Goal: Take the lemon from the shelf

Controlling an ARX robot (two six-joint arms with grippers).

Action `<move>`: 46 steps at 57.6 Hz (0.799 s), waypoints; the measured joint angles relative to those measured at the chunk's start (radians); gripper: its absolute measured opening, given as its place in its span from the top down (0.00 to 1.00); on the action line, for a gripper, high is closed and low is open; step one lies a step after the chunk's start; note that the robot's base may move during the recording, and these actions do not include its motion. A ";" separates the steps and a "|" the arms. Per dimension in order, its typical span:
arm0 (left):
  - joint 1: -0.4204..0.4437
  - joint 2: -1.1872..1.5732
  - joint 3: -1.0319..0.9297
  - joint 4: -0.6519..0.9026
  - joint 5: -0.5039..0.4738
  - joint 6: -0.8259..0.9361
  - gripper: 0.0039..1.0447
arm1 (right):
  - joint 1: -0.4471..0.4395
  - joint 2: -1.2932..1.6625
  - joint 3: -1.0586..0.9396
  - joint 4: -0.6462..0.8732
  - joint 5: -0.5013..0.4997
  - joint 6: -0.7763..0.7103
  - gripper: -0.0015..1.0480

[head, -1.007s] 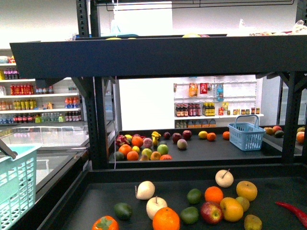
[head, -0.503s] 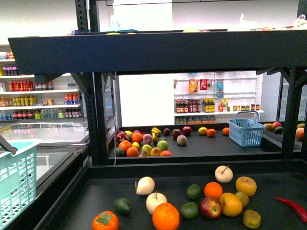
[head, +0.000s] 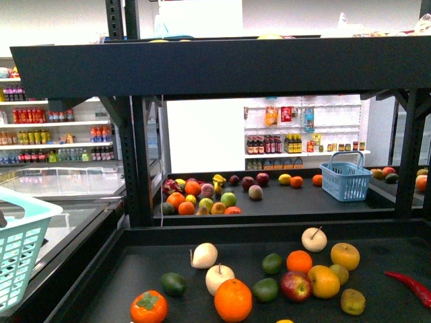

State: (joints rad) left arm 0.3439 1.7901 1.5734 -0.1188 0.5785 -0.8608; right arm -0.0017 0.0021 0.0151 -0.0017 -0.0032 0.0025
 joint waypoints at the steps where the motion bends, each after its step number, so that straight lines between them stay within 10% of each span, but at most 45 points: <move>1: -0.005 -0.009 -0.005 -0.003 0.005 0.008 0.86 | 0.000 0.000 0.000 0.000 0.000 0.000 0.02; 46: -0.468 -0.145 -0.252 0.026 0.117 0.211 0.87 | 0.000 0.000 0.000 0.000 0.000 0.000 0.02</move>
State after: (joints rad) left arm -0.1242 1.6455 1.3212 -0.0925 0.6956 -0.6495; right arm -0.0017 0.0021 0.0151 -0.0017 -0.0032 0.0025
